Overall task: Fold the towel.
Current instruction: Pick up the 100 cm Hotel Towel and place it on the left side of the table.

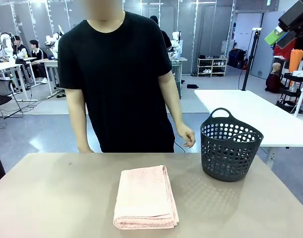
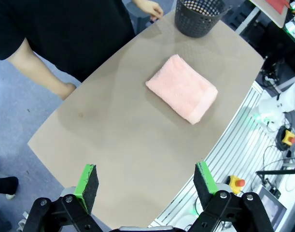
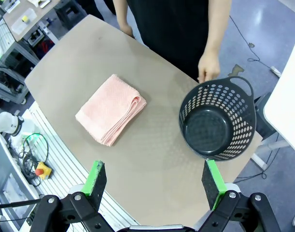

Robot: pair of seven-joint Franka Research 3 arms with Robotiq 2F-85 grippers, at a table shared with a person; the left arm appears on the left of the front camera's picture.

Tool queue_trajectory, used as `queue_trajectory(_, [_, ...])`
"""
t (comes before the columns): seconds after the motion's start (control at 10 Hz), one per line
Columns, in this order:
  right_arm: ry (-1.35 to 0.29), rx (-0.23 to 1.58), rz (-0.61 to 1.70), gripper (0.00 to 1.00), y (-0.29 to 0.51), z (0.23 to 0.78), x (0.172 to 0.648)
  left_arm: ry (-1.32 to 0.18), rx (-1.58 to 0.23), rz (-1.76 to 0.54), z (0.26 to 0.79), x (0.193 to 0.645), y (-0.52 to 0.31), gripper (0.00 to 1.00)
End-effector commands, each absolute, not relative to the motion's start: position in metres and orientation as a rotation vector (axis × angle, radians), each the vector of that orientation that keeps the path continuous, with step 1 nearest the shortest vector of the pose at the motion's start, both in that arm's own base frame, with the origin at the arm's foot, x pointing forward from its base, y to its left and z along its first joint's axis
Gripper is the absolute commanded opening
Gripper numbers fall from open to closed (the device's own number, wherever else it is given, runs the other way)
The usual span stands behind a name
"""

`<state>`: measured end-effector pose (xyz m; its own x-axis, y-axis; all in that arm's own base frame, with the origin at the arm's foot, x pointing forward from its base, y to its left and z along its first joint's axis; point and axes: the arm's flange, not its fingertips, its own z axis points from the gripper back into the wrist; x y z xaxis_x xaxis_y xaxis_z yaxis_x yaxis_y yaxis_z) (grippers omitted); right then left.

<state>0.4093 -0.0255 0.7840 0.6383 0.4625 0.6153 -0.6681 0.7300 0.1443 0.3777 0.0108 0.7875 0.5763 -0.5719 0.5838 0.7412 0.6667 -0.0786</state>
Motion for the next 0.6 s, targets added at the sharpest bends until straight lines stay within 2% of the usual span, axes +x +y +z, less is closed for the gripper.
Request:
queue_trajectory(0.0, [-0.585, 0.392, 0.671, 1.00, -0.0247, 0.7841, 0.4095, -0.563, -0.344, -0.797, 0.7892, 0.3785, 0.0113, 1.00])
queue_trajectory(0.5, [-0.585, 0.392, 0.671, 1.00, -0.0247, 0.7841, 0.4095, -0.563, -0.344, -0.797, 0.7892, 0.3785, 0.0113, 1.00])
